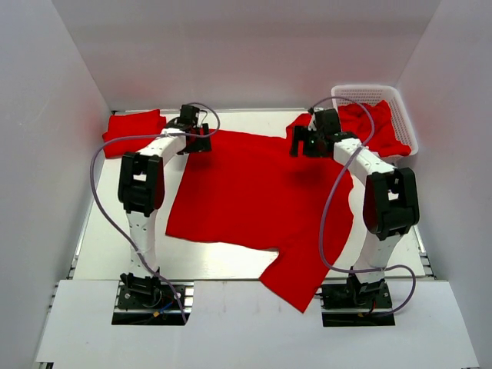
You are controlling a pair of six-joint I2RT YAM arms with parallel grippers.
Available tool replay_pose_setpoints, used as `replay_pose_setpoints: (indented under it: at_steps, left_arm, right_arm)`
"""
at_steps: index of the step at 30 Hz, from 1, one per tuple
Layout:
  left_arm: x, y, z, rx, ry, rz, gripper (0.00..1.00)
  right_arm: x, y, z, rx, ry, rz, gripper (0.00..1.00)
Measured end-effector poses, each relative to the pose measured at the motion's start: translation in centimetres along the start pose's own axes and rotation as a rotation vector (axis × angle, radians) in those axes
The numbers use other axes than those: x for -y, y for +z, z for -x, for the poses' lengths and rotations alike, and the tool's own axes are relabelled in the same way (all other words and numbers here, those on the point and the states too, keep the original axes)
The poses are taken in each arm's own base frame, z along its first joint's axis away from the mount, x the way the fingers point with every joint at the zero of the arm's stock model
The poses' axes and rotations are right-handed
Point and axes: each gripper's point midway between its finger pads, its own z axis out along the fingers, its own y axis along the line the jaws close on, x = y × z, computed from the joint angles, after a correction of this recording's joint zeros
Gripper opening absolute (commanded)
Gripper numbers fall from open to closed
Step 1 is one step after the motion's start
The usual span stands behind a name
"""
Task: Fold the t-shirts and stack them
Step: Flatten out the tshirt
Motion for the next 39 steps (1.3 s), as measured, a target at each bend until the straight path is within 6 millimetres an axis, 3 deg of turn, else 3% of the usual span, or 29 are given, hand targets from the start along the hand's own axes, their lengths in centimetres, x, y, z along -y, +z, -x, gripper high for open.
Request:
replay_pose_setpoints:
  at_steps: [3,9,15,19,23,29,36,39]
  left_arm:
    - [0.7,0.6,-1.0,-0.03,0.001,-0.026,1.0]
    - [2.2,1.7,-2.5,-0.065,-0.002,-0.058,1.0]
    - [3.5,2.1,-1.8,-0.036,-0.005,-0.085,1.0]
    - [3.8,2.7,-1.3,-0.026,-0.019,-0.073,1.0]
    - [2.7,2.8,-1.3,-0.026,-0.059,-0.017,1.0]
    - [-1.6,3.2,-1.4,-0.046,-0.164,0.138,1.0]
    - [-6.6,4.6,0.5,-0.053,-0.289,0.22,1.0]
    - [-7.5,5.1,1.3,-0.048,-0.279,0.206,1.0]
  right_arm:
    - [0.9,0.3,-3.1,-0.077,0.039,-0.038,0.9]
    - [2.2,1.6,-5.3,-0.129,0.079,-0.102,0.9]
    - [4.0,4.4,-8.4,-0.201,0.116,-0.165,0.9]
    - [4.1,5.4,-6.9,-0.172,0.116,-0.166,0.9]
    - [3.9,6.7,-6.1,-0.169,0.105,-0.149,0.9]
    - [2.6,9.0,-3.9,-0.147,0.094,-0.069,0.9]
    - [0.4,12.0,-0.8,-0.102,0.086,0.039,0.9]
    - [-0.4,12.5,-0.3,-0.095,0.082,0.067,0.9]
